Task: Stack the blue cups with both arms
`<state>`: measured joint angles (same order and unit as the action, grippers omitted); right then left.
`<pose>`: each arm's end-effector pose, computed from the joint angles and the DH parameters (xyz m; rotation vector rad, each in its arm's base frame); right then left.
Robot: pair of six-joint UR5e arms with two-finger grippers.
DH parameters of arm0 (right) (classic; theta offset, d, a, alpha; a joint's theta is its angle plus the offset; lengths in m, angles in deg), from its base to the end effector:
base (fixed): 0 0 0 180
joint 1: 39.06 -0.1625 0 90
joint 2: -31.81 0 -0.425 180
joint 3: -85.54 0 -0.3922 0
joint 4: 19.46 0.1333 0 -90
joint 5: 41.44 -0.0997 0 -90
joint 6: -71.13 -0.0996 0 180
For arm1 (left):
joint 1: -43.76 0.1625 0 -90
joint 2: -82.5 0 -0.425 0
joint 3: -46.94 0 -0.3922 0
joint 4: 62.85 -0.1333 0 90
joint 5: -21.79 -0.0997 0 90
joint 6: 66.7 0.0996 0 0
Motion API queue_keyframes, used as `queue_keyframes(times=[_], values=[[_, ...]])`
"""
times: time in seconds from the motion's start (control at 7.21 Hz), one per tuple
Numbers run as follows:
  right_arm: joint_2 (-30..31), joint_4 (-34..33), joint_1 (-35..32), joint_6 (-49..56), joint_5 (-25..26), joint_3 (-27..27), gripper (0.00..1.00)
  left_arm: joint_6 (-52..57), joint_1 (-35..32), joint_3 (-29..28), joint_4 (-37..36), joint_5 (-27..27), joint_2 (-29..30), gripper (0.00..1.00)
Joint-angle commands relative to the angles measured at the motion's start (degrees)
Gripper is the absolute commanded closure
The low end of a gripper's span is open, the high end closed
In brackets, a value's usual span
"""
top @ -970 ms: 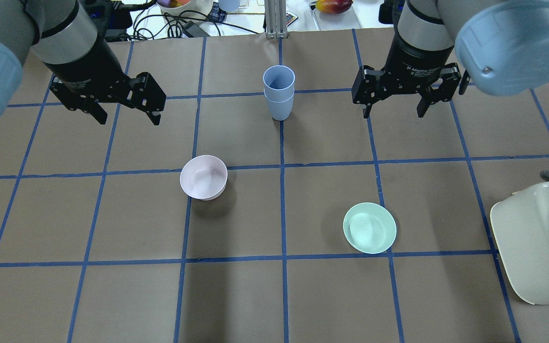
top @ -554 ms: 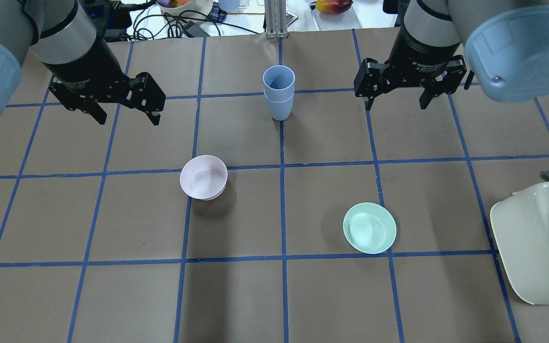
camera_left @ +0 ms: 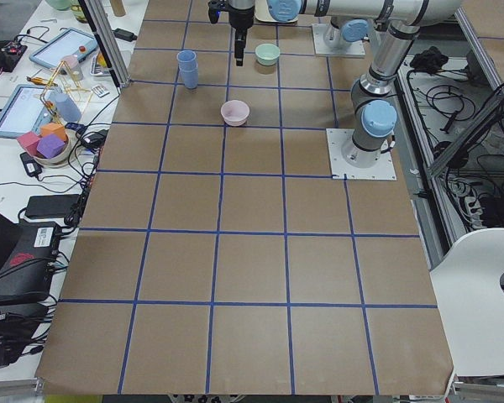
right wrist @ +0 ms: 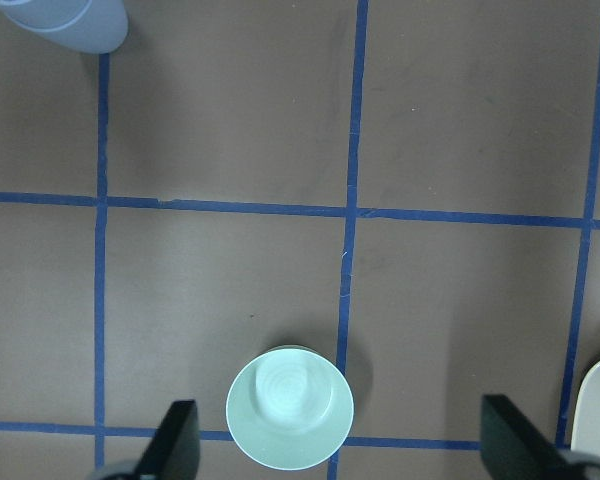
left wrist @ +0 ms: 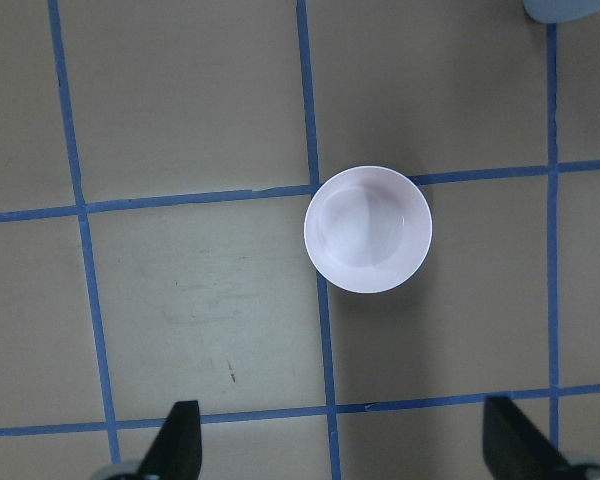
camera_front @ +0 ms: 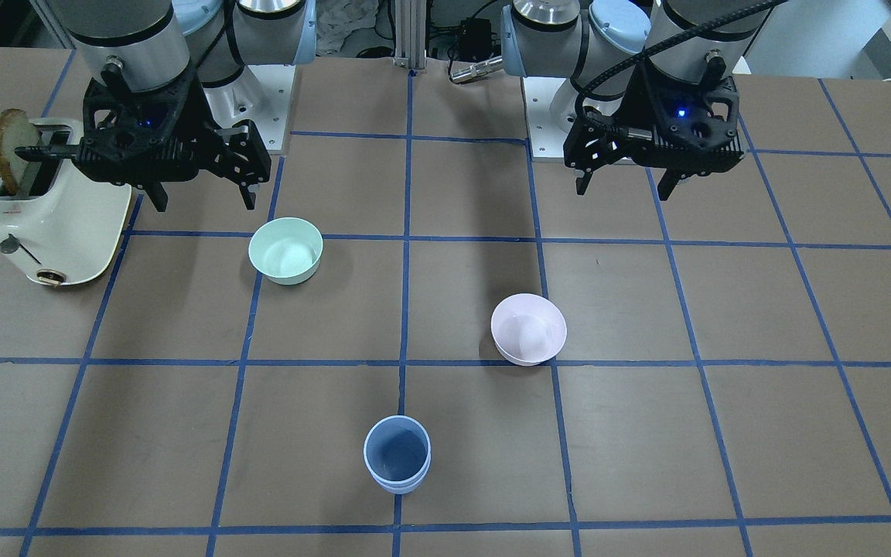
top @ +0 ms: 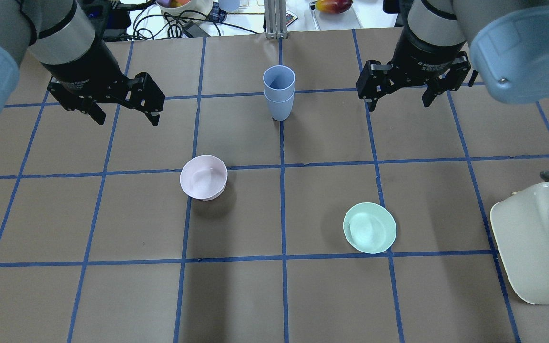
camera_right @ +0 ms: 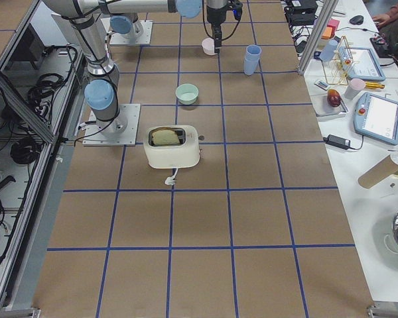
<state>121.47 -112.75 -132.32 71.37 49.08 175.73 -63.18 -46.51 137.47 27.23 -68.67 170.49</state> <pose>0.1606 -0.4907 0.4892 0.0953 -3.1314 0.0758 -0.1348 -0.4786 0.5002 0.1034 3.1309 -0.0379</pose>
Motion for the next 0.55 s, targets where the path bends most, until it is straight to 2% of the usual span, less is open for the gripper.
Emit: queue_keyframes(times=[0.0,0.42], values=[[0.1,1.4,3.0,2.6,0.2,0.0,0.00,0.0,0.0,0.0,0.1,-0.1,-0.2,0.00],[0.9,1.5,2.9,2.3,0.0,0.2,0.00,0.0,0.0,-0.1,0.0,-0.1,-0.2,0.00]])
